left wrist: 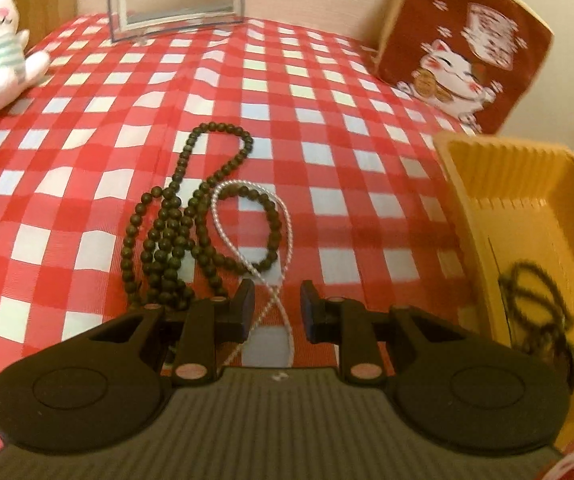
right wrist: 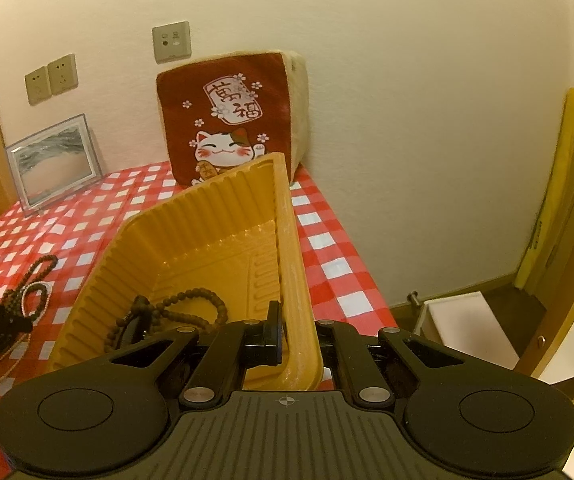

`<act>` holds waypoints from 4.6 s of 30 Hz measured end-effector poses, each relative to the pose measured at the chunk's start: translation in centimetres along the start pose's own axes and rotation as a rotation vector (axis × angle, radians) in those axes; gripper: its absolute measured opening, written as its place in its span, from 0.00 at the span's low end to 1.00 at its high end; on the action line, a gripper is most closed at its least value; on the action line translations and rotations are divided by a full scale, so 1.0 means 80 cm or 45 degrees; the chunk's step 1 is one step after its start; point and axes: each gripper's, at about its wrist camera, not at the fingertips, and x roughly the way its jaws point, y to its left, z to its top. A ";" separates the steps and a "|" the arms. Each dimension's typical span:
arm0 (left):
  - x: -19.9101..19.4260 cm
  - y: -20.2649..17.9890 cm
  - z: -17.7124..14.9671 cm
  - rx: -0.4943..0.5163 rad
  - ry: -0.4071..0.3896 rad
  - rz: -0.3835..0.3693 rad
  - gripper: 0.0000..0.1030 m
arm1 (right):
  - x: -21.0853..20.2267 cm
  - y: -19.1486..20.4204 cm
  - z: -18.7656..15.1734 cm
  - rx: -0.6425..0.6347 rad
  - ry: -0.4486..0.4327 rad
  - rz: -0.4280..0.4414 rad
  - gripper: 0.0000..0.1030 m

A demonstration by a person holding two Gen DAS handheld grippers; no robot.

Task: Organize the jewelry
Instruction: 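Reach the left tool to the white pearl strand and close on it, then lift the pearl strand with the left tool into the tray and open, then lower the left tool onto the long dark bead strand and grasp it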

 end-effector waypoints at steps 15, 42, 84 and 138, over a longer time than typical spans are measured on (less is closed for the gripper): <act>0.009 0.011 0.008 -0.103 -0.002 -0.012 0.00 | 0.003 0.001 0.001 -0.002 0.000 0.001 0.05; 0.011 0.010 0.004 -0.134 -0.019 0.042 0.14 | 0.003 0.006 0.003 -0.011 -0.011 0.006 0.05; -0.213 -0.091 0.085 0.093 -0.357 -0.439 0.02 | 0.003 0.005 0.002 -0.004 -0.014 0.014 0.05; -0.084 -0.081 -0.025 0.124 -0.006 -0.261 0.24 | 0.007 0.004 0.004 0.013 -0.014 0.019 0.05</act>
